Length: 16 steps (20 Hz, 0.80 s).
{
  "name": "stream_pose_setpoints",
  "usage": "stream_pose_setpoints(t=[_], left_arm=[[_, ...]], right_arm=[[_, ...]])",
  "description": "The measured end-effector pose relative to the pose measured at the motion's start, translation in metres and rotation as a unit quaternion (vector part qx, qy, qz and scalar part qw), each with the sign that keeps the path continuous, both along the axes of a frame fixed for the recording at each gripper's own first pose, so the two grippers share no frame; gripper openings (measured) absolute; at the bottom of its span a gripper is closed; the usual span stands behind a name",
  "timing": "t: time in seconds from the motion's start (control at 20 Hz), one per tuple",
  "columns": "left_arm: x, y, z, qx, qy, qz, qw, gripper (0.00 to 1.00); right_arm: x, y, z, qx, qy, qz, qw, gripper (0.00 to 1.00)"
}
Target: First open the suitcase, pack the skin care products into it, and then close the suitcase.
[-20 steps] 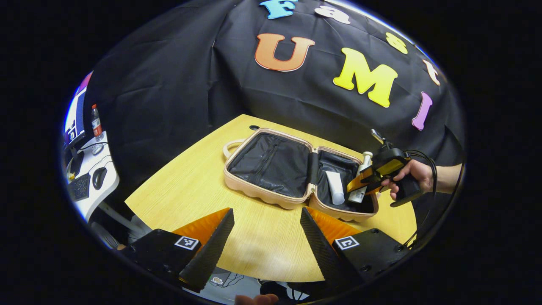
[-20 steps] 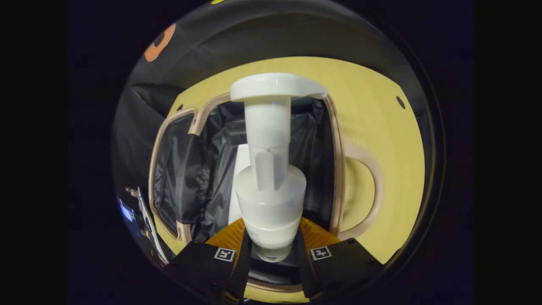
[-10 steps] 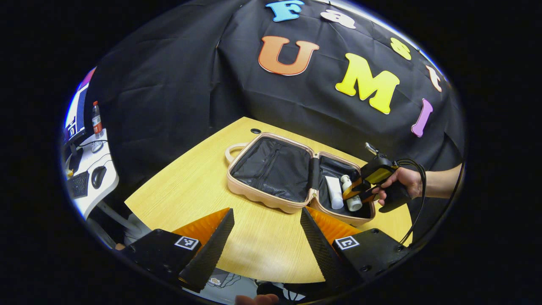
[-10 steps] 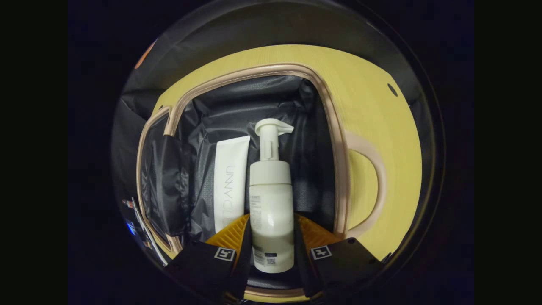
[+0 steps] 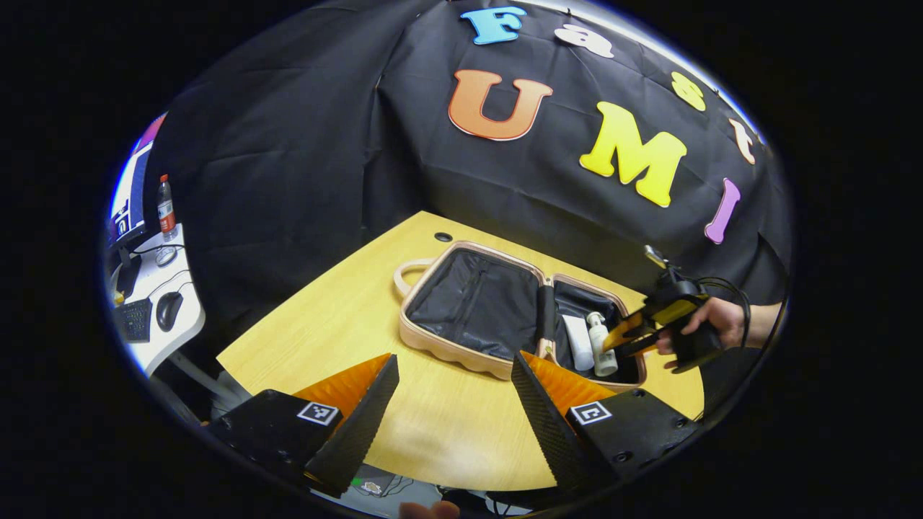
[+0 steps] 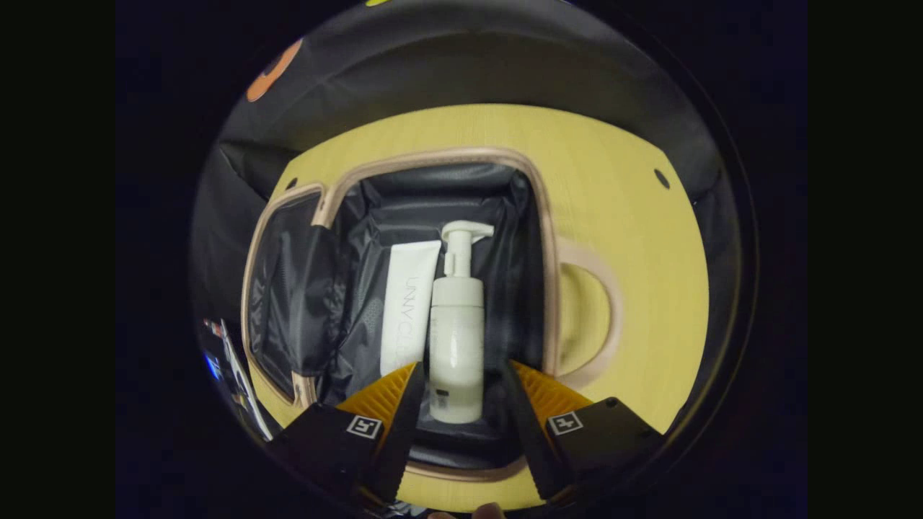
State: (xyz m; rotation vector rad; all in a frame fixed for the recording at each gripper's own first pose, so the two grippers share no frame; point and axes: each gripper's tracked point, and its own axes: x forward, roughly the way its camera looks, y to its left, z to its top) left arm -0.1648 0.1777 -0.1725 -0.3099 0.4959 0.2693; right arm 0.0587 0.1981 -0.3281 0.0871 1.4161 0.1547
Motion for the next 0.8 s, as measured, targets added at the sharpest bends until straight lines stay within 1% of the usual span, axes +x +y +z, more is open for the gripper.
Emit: stream_pose_setpoints(t=[0.1, 0.2, 0.25, 0.3, 0.35, 0.4, 0.45, 0.5, 0.55, 0.6, 0.65, 0.7, 0.8], left_arm=[[0.013, 0.012, 0.015, 0.003, -0.044, -0.001, 0.999, 1.0], [0.028, 0.03, 0.027, 0.008, -0.09, -0.003, 0.996, 0.99], [0.034, 0.042, 0.021, 0.001, -0.093, 0.005, 0.996, 0.97], [0.037, 0.051, 0.01, -0.02, -0.087, 0.008, 0.996, 0.98], [0.05, 0.059, -0.002, -0.059, -0.094, 0.005, 0.994, 0.98], [0.062, 0.068, -0.01, -0.09, -0.108, 0.01, 0.99, 0.98], [0.075, 0.078, -0.019, -0.139, -0.123, 0.016, 0.982, 0.97], [0.087, 0.086, -0.028, -0.187, -0.142, 0.022, 0.972, 0.97], [0.094, 0.094, -0.035, -0.216, -0.148, 0.022, 0.965, 0.97], [0.103, 0.105, -0.055, -0.241, -0.144, 0.029, 0.959, 0.97], [0.11, 0.107, -0.066, -0.262, -0.139, 0.031, 0.955, 0.97], [0.115, 0.115, -0.069, -0.283, -0.139, 0.034, 0.949, 0.97], [0.13, 0.121, -0.075, -0.325, -0.144, 0.041, 0.934, 0.97]], right_arm=[[0.004, -0.006, 0.029, 0.014, -0.044, 0.015, 0.999, 0.65], [0.005, -0.016, 0.062, 0.028, -0.093, 0.036, 0.995, 0.71], [0.005, -0.021, 0.078, 0.033, -0.122, 0.052, 0.991, 0.71], [0.002, -0.027, 0.093, 0.033, -0.151, 0.071, 0.985, 0.71], [-0.003, -0.04, 0.111, 0.024, -0.18, 0.1, 0.978, 0.71], [-0.009, -0.046, 0.121, 0.021, -0.193, 0.115, 0.974, 0.71], [-0.016, -0.051, 0.133, 0.019, -0.204, 0.127, 0.97, 0.71], [-0.023, -0.059, 0.142, 0.017, -0.215, 0.135, 0.967, 0.71], [-0.025, -0.061, 0.147, 0.012, -0.223, 0.141, 0.964, 0.71], [-0.026, -0.07, 0.154, -0.01, -0.239, 0.153, 0.959, 0.71], [-0.028, -0.075, 0.155, -0.024, -0.246, 0.163, 0.955, 0.67], [-0.031, -0.076, 0.156, -0.029, -0.249, 0.17, 0.953, 0.71], [-0.037, -0.073, 0.157, -0.027, -0.248, 0.176, 0.952, 0.71]])
